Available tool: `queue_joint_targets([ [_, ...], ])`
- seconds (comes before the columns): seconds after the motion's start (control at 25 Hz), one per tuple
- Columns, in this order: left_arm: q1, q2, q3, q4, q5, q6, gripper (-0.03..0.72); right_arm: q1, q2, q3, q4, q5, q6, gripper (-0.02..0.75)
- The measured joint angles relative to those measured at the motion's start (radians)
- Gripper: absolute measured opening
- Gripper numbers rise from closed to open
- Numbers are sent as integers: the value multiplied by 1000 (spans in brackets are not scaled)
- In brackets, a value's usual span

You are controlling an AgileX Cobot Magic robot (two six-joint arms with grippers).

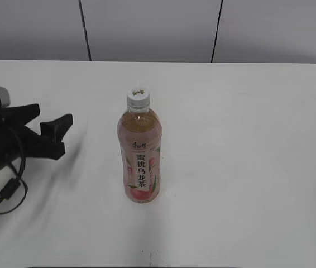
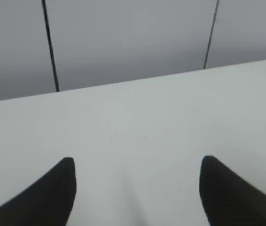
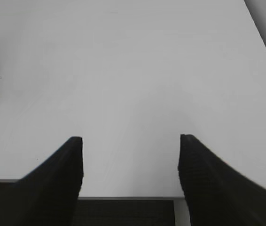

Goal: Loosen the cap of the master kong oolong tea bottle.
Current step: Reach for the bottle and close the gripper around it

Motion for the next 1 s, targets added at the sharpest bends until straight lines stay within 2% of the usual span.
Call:
queue_joint_targets([
  [0.28,0,-13,143,130,-7,0,499,0,0,0,0,0,0,482],
  [0.6,0,-13,157,379,-8,0,499,0,0,0,0,0,0,482],
  [1.0,0,-13,157,420,-8,0,499,0,0,0,0,0,0,482],
])
